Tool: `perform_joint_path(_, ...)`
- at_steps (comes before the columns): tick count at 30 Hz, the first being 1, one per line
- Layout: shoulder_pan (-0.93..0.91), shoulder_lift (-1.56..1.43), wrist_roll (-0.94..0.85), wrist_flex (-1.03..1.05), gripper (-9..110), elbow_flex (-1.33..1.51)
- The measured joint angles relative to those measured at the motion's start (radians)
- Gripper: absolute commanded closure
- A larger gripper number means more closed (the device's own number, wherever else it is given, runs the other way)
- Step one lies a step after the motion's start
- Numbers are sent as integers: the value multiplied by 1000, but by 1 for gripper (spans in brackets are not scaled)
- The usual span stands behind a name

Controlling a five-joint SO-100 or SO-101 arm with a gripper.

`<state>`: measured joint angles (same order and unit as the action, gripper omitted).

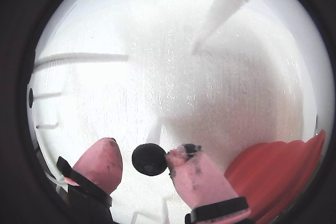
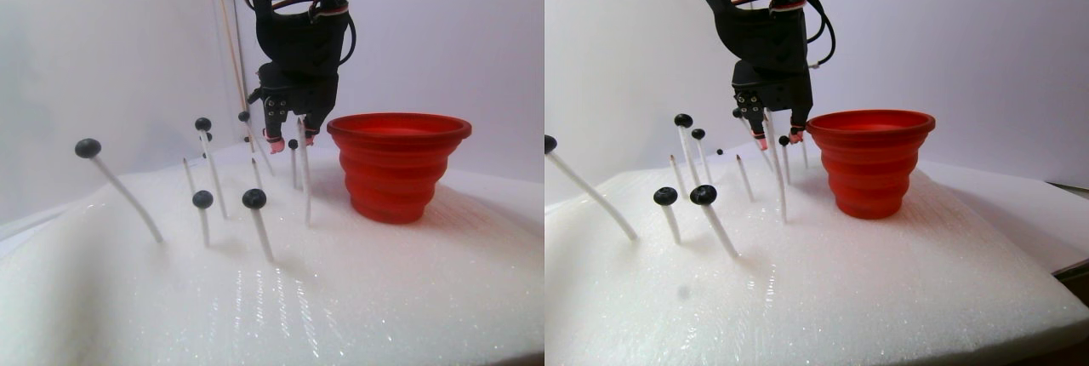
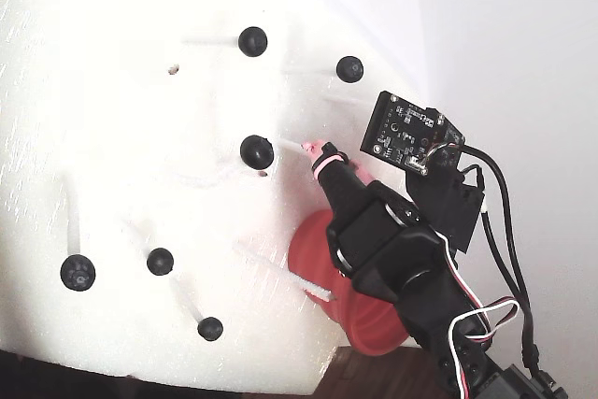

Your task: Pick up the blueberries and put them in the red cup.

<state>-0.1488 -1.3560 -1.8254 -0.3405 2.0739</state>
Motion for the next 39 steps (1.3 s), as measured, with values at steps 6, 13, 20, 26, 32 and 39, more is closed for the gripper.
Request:
perform_joint_path(6,0,28,-8,-29,86,-2)
perform_joint_path(13,0,34,-6,-35,86,-2)
perform_joint_path(20,0,34,15,-41,87,-2)
perform_joint_path(26,0,34,15,-64,87,-2)
perform_joint_path(32,0,34,15,-66,89,-2)
perform_joint_path(39,0,34,15,-66,90,-2)
